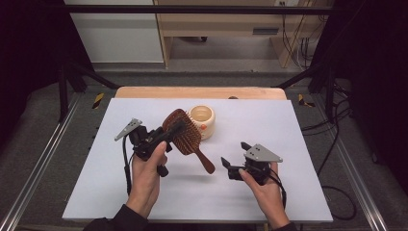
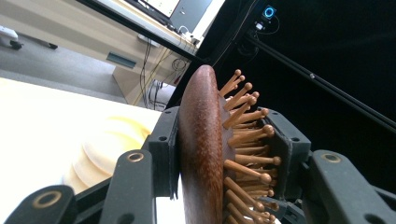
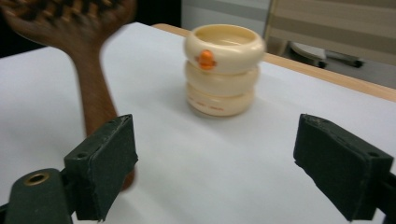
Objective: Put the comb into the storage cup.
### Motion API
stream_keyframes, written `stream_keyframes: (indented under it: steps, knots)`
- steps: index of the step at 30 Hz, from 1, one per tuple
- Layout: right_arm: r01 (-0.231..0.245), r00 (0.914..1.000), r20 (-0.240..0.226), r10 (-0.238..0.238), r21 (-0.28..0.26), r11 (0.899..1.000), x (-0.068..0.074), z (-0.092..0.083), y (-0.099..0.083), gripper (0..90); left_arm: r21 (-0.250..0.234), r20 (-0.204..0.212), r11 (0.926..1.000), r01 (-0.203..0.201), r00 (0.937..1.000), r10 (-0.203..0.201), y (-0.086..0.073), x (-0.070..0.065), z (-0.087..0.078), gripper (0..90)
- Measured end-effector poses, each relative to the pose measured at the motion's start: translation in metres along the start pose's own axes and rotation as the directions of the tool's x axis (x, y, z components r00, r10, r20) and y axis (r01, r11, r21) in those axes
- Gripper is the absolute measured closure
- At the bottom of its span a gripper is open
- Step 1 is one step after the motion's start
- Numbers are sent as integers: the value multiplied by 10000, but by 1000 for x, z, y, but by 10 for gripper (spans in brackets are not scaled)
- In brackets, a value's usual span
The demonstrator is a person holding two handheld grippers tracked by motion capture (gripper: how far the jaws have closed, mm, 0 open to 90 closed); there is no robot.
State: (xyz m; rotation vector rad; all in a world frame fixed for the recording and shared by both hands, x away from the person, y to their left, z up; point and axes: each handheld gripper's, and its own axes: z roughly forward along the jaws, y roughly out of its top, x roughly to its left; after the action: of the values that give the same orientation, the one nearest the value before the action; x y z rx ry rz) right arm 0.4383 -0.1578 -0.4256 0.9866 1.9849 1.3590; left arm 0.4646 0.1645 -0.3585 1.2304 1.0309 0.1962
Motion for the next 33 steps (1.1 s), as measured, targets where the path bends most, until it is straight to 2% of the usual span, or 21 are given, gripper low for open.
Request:
stream_keyframes:
  steps: [2, 5, 7, 9, 11, 16, 17, 20, 26, 33]
  knots:
    - [-84, 9998, 185, 85, -68, 9999, -3, -3, 0, 139, -62, 6, 10000, -15, 10000, 15, 4, -2, -1, 525]
    - [-498, 9983, 304, 503, -181, 9986, -13, -13, 0, 99, -156, -16, 9999, -39, 10000, 39, 10, -5, -1, 524]
    - [-424, 9966, 700, 429, -80, 9991, -21, -23, -5, 85, -195, 6, 9997, -116, 9999, 117, 13, -7, -1, 524]
    - [-475, 9956, 804, 478, -54, 9989, -24, -27, -7, 83, -219, -6, 9995, -228, 9997, 228, 17, -10, 0, 524]
    - [-474, 9920, 1176, 467, 37, 9989, -33, -36, -15, 76, -185, -3, 9994, -296, 9996, 296, 20, -13, 2, 524]
    - [-691, 9880, 1390, 674, 77, 9976, -45, -38, -23, 94, -78, 33, 9991, -426, 9991, 426, 25, -18, 10, 524]
    - [-698, 9847, 1597, 690, -9, 9976, -48, -39, -24, 110, -18, 51, 9986, -537, 9985, 537, 28, -20, 14, 524]
    - [-854, 9828, 1624, 878, -216, 9961, -52, -40, -25, 98, 75, 101, 9977, -677, 9977, 676, 33, -22, 20, 524]
    - [-1001, 9815, 1627, 1005, -105, 9949, -53, -39, -29, 87, 109, 47, 9971, -755, 9971, 755, 41, -26, 26, 524]
    - [-1093, 9819, 1556, 1080, 2, 9940, -53, -36, -30, 79, -118, 38, 9982, -595, 9982, 595, 55, -29, 26, 524]
